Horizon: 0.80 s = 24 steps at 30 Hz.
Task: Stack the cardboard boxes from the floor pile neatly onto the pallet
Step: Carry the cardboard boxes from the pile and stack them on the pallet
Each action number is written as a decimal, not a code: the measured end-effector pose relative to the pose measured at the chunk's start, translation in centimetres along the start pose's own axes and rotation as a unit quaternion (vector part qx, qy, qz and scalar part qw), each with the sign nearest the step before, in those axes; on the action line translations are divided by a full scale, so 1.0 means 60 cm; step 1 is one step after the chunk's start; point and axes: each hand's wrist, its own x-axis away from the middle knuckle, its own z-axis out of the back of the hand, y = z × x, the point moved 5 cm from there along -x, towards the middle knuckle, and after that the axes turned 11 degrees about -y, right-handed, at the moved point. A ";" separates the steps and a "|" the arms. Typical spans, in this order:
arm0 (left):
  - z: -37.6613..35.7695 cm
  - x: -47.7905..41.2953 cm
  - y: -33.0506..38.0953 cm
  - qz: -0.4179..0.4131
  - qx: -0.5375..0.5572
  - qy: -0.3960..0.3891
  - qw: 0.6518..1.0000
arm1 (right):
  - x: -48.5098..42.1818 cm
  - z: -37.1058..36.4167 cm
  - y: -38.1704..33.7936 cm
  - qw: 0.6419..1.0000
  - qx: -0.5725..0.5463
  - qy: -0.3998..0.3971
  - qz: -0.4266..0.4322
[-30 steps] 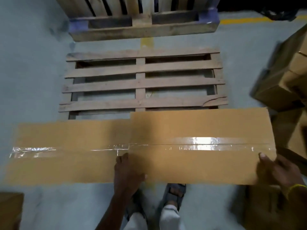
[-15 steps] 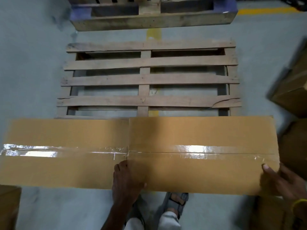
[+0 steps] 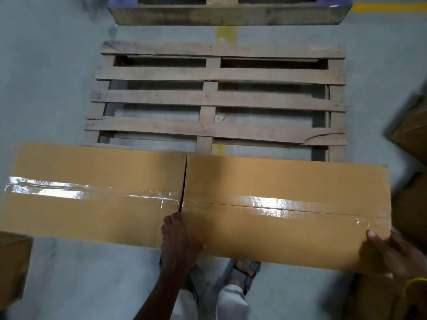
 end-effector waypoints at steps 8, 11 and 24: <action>0.004 -0.001 -0.002 0.002 -0.012 -0.006 1.000 | -0.061 -0.003 0.072 0.999 -0.035 -0.001 -0.021; 0.004 -0.004 -0.001 -0.003 -0.023 -0.004 1.000 | -0.053 0.001 0.068 0.999 -0.039 0.019 -0.027; 0.006 0.004 0.005 -0.020 -0.027 0.052 0.998 | 0.024 -0.028 -0.011 0.995 -0.089 0.037 0.035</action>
